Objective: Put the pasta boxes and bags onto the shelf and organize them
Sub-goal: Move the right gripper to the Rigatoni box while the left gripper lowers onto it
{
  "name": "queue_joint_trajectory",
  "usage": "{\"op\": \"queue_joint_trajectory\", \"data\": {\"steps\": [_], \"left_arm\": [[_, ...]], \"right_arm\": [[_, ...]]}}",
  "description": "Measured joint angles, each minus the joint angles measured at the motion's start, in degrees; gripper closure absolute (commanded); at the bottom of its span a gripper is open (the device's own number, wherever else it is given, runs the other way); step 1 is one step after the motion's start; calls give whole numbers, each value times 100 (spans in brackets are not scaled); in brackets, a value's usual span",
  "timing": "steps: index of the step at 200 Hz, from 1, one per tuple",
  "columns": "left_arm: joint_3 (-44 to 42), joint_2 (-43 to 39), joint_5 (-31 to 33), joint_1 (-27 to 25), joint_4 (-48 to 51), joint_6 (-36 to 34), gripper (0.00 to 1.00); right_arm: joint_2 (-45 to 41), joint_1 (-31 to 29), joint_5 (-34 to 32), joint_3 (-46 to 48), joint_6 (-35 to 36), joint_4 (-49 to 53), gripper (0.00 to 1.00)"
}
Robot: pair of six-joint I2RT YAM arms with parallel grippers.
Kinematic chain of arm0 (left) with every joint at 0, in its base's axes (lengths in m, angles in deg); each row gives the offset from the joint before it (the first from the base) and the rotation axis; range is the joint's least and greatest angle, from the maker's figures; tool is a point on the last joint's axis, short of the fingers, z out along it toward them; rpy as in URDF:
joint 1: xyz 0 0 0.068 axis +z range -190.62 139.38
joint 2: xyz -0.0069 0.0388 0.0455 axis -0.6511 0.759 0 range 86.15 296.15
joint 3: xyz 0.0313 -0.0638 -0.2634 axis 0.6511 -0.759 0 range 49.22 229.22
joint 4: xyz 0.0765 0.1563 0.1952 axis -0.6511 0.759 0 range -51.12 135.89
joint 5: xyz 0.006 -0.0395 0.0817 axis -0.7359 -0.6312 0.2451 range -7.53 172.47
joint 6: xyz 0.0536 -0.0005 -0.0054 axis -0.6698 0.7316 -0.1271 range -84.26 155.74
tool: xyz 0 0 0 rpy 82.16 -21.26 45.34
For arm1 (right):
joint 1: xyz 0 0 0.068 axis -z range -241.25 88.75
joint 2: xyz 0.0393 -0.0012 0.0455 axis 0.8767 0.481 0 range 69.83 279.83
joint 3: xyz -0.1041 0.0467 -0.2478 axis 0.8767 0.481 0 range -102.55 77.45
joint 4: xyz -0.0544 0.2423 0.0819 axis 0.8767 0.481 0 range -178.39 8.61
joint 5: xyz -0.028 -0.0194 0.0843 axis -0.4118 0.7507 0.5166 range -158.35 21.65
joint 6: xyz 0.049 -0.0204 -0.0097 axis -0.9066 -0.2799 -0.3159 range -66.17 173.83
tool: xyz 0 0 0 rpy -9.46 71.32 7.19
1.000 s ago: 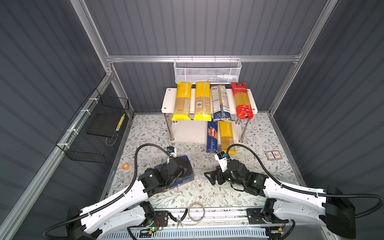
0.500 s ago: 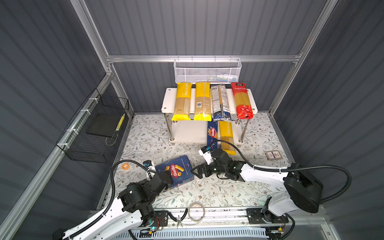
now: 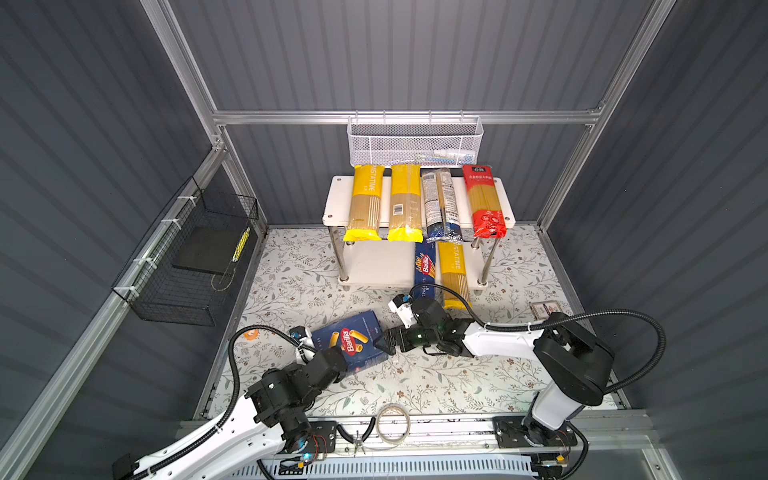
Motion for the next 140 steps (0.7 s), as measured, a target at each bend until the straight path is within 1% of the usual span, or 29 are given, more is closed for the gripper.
{"op": "queue_joint_trajectory", "data": {"steps": [11, 25, 41, 69, 82, 98, 116, 140], "left_arm": [[-39, -59, 0, 0, -2, 22, 0], [-149, -188, 7, 0, -72, 17, 0], [-269, -289, 4, 0, -166, -4, 0], [-278, -216, 9, 0, -262, -76, 0], [-278, -151, -57, 26, -439, -232, 0], [-278, 90, -280, 214, -758, -409, 0], [-282, 498, -660, 623, -1099, -623, 1], [-269, 603, -881, 979, -1331, -850, 1]], "right_arm": [[59, -2, 20, -28, -24, 2, 2], [144, -15, 24, -92, -57, 0, 6], [236, -24, 50, -162, -96, 2, 7], [391, -35, 127, -284, -129, -22, 8], [402, -39, 146, -284, -151, -31, 8], [413, -55, 157, -284, -192, -33, 8], [417, -66, 181, -284, -214, -31, 8], [417, -72, 186, -284, -212, -26, 8]]}}
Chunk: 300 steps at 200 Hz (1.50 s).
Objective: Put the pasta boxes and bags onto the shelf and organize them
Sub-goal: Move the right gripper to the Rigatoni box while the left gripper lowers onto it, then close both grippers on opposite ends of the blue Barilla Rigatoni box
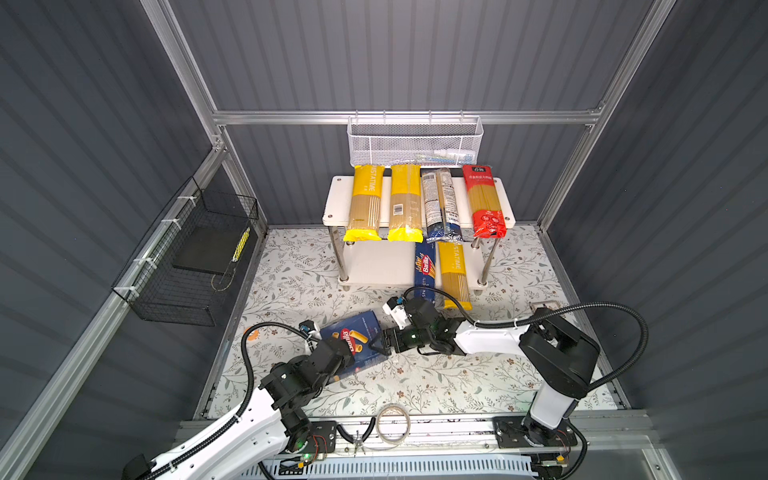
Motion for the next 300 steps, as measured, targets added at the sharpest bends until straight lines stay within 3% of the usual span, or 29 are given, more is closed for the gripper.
{"op": "queue_joint_trajectory", "data": {"steps": [48, 96, 161, 224, 300], "left_arm": [[422, -146, -17, 219, 389, -221, 0], [262, 87, -415, 457, 297, -234, 0], [37, 721, -1405, 1534, -251, -739, 0], [37, 907, -1679, 1657, -514, -1130, 0], [-481, 393, -2105, 1683, -859, -1143, 0]], "right_arm": [[0, -4, 2, 0, -2, -28, 6], [17, -26, 9, -46, -2, -44, 6], [83, -37, 26, -118, 7, 13, 7], [247, -57, -7, -358, 155, 302, 7], [271, -59, -144, -286, 240, 428, 9]]}}
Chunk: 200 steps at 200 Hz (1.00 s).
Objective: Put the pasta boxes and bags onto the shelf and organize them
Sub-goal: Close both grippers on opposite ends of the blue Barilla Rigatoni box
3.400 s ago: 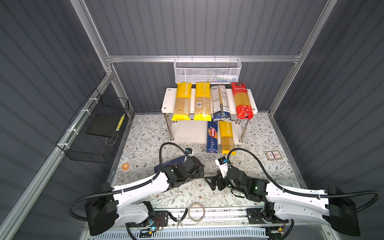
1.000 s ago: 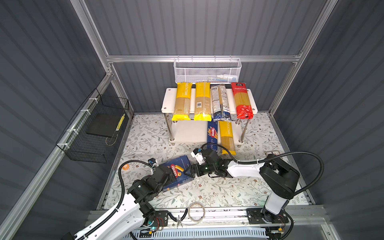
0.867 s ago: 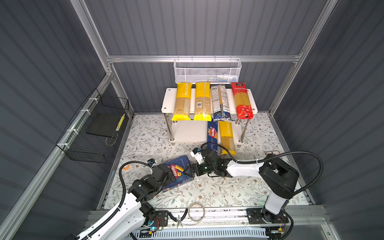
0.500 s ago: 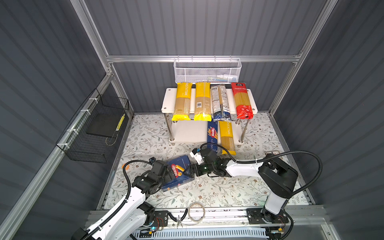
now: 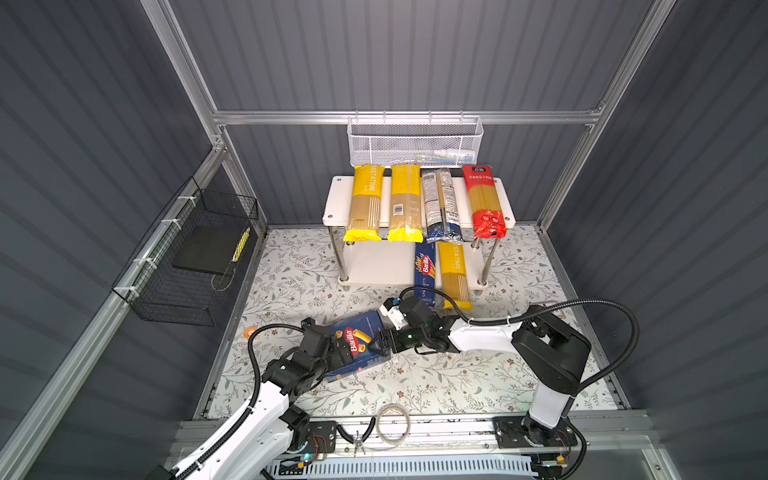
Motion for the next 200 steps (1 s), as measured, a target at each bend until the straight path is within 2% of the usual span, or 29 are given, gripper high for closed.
{"op": "queue_joint_trajectory", "data": {"steps": [47, 96, 200], "left_arm": [[-125, -455, -205, -2, 275, 57, 0], [-212, -579, -503, 0, 321, 55, 0], [-153, 68, -726, 59, -297, -313, 0]], "right_arm": [[-96, -59, -81, 240, -28, -227, 9], [-138, -90, -96, 415, -138, -516, 10], [-208, -199, -476, 643, -240, -898, 9]]}}
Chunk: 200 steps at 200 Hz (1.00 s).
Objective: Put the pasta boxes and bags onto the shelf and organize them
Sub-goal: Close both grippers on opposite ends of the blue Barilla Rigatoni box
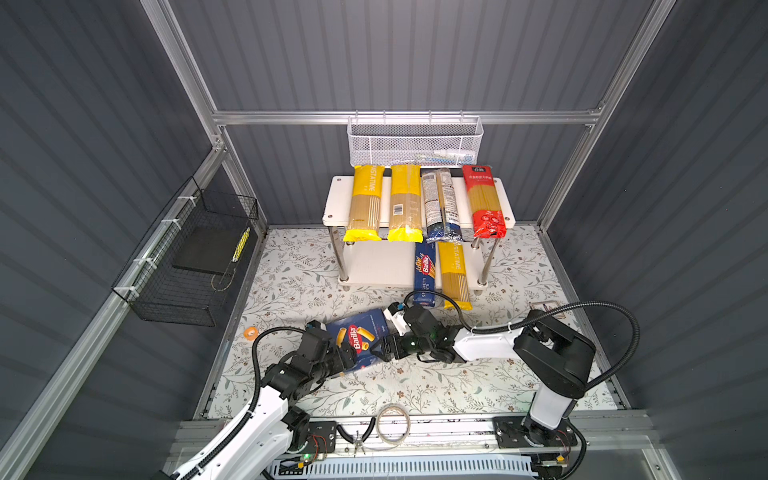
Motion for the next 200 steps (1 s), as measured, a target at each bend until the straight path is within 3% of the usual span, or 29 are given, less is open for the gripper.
{"op": "queue_joint_trajectory", "data": {"steps": [110, 200], "left_arm": [[389, 595, -699, -2, -306, -278, 0], [772, 1340, -216, -772, -411, -476, 0]], "right_arm": [[-748, -92, -767, 70, -151, 901, 8], [-767, -107, -1169, 70, -136, 1209, 9]]}}
